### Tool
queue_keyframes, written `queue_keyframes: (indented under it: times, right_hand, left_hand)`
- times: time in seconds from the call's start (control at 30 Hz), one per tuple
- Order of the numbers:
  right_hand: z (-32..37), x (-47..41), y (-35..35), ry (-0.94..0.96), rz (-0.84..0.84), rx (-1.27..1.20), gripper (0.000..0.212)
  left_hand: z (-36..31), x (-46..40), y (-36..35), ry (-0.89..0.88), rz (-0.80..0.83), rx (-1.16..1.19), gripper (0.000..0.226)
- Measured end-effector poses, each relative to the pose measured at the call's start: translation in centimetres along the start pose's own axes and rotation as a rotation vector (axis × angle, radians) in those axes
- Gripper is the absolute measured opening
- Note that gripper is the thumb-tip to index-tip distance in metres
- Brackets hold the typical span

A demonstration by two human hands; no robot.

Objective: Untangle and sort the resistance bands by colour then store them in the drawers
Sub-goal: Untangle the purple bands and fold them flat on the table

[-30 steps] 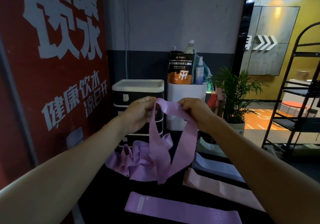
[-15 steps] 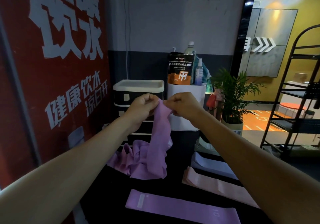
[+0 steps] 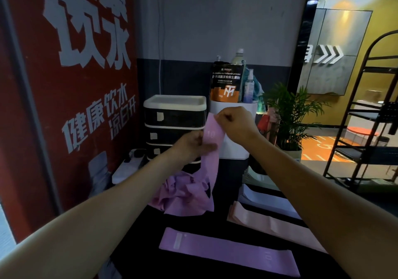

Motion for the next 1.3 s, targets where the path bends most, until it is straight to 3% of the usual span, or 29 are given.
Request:
queue_keyframes:
  times: [0.13, 0.37, 0.43, 0.5, 0.63, 0.7, 1.07, 1.3]
  right_hand:
    - [-2.4, -0.2, 1.5, -0.108, -0.108, -0.035, 0.033]
    - [-8.2, 0.5, 4.5, -0.37, -0.263, -0.127, 0.03]
    - [-9.7, 0.6, 5.0, -0.432, -0.298, -0.172, 0.029]
    - [-10.7, 1.0, 5.5, -0.48, -0.329, -0.198, 0.028]
    - [-12.0, 1.5, 6.0, -0.515, -0.334, -0.193, 0.027]
    - [-12.3, 1.9, 5.9, -0.531, -0.311, -0.221, 0.024]
    - [-15.2, 3.9, 6.2, -0.617, -0.336, -0.231, 0.02]
    - [-16.6, 4.7, 6.1, -0.681, -0.351, -0.263, 0.011]
  left_hand:
    - [2.2, 1.3, -0.4, 0.022, 0.158, -0.139, 0.032]
    - [6.2, 4.1, 0.3, 0.096, 0.414, -0.477, 0.009]
    - [6.9, 4.6, 0.5, 0.104, 0.483, -0.613, 0.012]
    - [7.8, 4.9, 1.1, 0.143, 0.525, -0.737, 0.003]
    - [8.5, 4.9, 2.5, 0.218, 0.517, -0.874, 0.035]
    - [8.1, 4.6, 3.3, 0.257, 0.459, -0.912, 0.025]
    - [7.6, 4.5, 4.1, 0.23, 0.232, -0.465, 0.019]
    - [8.5, 5.3, 3.5, 0.377, 0.078, -0.04, 0.014]
Point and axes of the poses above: each hand's wrist, its own x-axis away from the middle knuckle, its own y-axis out of the back of the hand, z = x × y, the point moved 5 cm from there along -x, towards the middle knuckle, and after that the axes turned 15 degrees about -y, right-handed, at the moved point
